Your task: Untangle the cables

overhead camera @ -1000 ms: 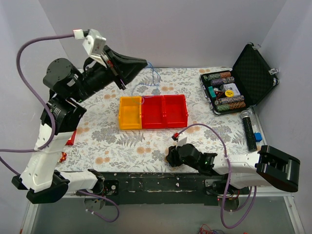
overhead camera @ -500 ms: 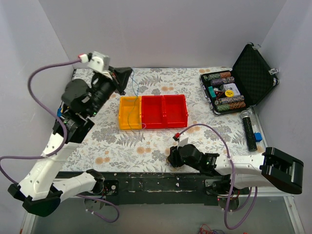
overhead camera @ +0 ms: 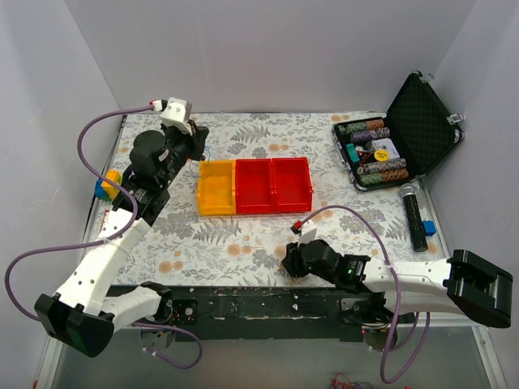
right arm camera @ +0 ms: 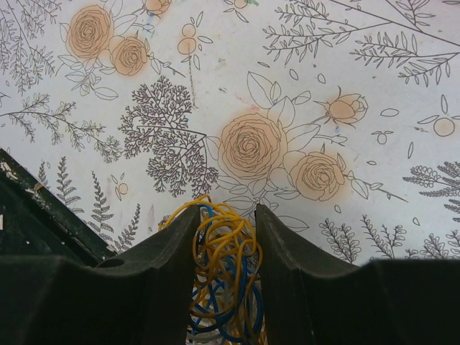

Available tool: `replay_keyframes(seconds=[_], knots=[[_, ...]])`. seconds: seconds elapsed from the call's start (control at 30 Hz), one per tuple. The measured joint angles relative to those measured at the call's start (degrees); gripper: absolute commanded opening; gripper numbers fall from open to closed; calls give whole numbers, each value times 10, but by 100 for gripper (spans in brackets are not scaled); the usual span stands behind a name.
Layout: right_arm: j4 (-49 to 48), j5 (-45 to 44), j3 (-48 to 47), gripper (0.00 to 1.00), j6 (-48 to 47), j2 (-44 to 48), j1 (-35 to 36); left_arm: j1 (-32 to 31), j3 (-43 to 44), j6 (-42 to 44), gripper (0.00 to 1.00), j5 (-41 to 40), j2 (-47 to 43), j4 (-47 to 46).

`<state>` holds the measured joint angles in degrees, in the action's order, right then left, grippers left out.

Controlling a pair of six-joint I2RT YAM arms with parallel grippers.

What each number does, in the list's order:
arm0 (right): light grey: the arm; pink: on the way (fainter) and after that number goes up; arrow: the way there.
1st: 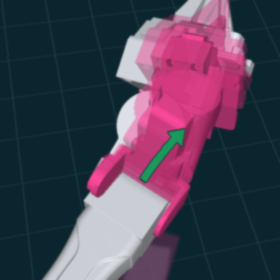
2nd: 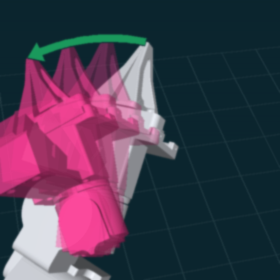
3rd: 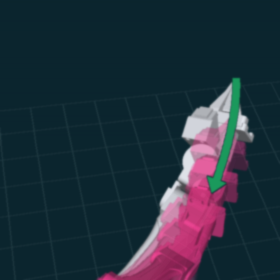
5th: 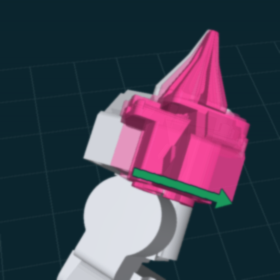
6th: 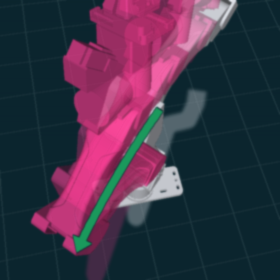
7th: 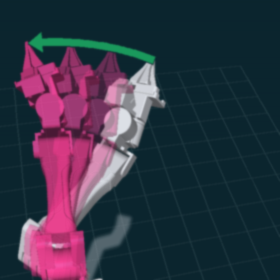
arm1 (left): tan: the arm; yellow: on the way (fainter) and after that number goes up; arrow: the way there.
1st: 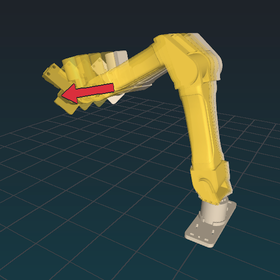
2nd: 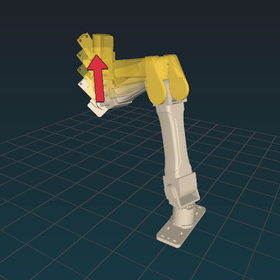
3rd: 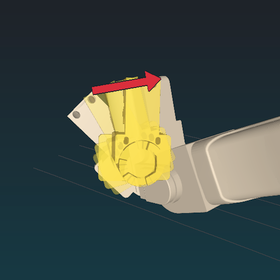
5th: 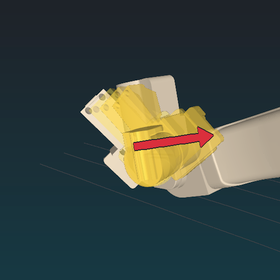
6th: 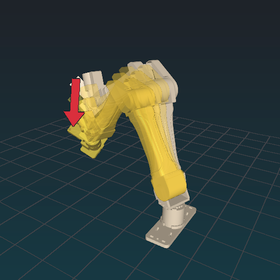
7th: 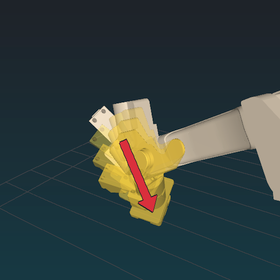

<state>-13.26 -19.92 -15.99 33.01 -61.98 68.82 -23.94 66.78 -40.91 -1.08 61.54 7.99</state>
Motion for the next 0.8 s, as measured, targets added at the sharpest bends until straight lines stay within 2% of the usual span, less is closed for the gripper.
replay_keyframes(seconds=[0.33, 0.8], knots=[[10, -12, 0, 43, 0, 3, 1, 18, -54, 0, 0, 52, 49, -13], [14, -12, 0, 43, 0, 5, 1, 32, -52, 13, 0, 56, 54, -51]])
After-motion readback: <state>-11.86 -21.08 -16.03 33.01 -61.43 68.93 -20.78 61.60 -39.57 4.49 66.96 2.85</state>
